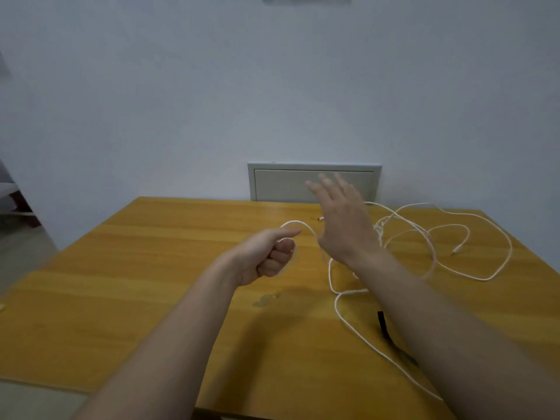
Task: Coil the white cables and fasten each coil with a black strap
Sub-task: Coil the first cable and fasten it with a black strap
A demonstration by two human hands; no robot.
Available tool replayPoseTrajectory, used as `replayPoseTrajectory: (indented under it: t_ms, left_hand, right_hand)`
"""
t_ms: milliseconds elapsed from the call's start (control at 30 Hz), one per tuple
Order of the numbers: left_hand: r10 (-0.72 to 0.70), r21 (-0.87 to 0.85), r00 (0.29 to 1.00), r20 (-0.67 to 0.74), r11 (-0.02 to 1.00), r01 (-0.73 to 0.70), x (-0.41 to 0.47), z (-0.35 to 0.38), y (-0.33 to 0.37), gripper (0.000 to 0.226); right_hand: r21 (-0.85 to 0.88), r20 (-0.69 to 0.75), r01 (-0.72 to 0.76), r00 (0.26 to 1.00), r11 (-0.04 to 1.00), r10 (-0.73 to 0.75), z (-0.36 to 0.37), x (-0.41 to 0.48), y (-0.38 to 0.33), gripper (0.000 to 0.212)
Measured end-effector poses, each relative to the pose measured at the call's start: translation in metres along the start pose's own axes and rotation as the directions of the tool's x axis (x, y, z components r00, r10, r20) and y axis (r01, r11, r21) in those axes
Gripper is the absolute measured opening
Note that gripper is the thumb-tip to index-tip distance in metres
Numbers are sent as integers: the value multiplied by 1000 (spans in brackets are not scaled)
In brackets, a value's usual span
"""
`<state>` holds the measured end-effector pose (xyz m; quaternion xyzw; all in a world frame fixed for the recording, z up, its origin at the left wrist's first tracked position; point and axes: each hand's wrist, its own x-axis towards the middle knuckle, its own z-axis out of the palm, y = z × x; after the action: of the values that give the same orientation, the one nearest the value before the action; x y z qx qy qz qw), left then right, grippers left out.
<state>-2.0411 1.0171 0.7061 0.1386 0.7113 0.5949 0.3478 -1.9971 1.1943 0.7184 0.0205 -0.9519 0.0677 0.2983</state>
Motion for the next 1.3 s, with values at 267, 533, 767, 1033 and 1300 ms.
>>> replayPoseTrajectory:
  t_ms: [267,533,767,1033,1300]
  left_hand:
    - [9,-159,986,-168,987,-36,21,-22,-21,50]
    - [111,-369,993,32,925,-91,38,-42,-40,40]
    - [350,-651,857,378,759,-22,49,-39,-70,46]
    - [418,-913,908,-4,369,-173,48,-41,-71,40]
    - [425,-875,885,-190,335,-349,48,-47,-68,44]
  right_hand:
    - [822,90,-147,988,551,129,15,-11,-44,44]
    - [304,78,-206,979,930,191,44,3,-32,31]
    - [299,-20,-316,941,900,337,83,-15,-31,23]
    - [378,57,-213,977,901,207,110,-31,-38,27]
    - [346,214,-116,976,931,42,110,-41,-50,32]
